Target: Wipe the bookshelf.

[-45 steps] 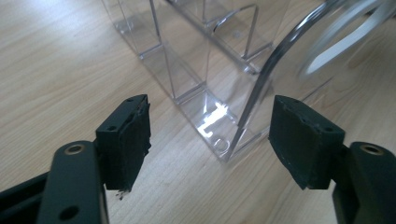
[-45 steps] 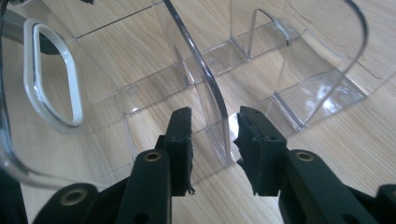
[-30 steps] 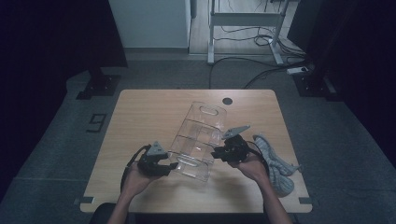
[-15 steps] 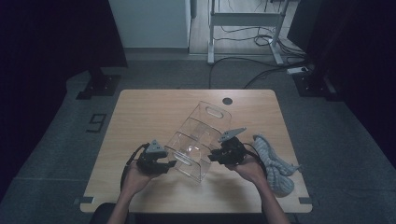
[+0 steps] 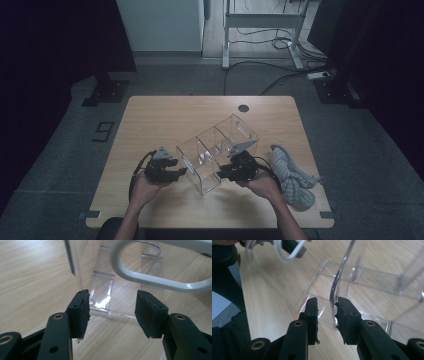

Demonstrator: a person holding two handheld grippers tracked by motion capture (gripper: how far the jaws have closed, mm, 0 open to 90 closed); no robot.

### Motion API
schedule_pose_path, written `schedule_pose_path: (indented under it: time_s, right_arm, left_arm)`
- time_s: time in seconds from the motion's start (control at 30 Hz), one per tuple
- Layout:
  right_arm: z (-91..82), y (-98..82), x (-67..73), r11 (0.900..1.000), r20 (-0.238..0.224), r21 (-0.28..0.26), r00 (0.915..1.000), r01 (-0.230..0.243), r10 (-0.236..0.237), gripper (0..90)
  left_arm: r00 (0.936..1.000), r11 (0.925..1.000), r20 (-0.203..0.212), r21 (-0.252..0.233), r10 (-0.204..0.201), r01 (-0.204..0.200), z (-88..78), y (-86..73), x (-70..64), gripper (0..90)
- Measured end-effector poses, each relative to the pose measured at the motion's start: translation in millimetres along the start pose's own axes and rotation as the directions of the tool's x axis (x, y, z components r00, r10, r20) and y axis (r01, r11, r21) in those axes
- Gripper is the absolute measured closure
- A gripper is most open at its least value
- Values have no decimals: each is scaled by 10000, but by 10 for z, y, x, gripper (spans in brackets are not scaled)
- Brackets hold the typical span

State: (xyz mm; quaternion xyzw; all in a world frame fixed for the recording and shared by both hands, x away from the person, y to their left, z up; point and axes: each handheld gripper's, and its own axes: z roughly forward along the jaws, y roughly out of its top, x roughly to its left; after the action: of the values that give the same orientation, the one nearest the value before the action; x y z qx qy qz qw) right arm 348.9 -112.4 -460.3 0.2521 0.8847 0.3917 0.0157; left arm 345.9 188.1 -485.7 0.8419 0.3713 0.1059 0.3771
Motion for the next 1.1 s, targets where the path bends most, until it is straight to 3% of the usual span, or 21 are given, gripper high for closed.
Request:
schedule_pose_path:
  time_s: [0.33,0.5,0.63,0.87,1.03,1.1]
  right_arm:
    - [102,75,110,9997,-111,57,9997,226,-226,683]
    - [112,75,117,9999,-237,113,9997,99,-96,632]
    - [75,44,126,9995,70,306,9999,70,-72,555]
    - [-27,-79,136,9987,345,513,9994,51,-69,492]
    - [-116,-233,78,9983,539,440,9979,-376,352,480]
    - [-152,-281,61,9977,679,437,9965,-512,482,479]
  left_arm:
    - [9998,9997,-44,70,-212,213,36,-13,40,436]
    - [9996,9995,40,-115,-278,278,-31,-46,20,311]
    - [9995,9993,209,-290,-224,230,-144,-94,-55,242]
    - [9963,9995,824,-237,248,-229,-235,-104,-238,152]
    - [9960,9978,605,-138,662,-655,-166,-5,-344,171]
    - [9966,9968,221,-12,795,-795,-98,63,-398,207]
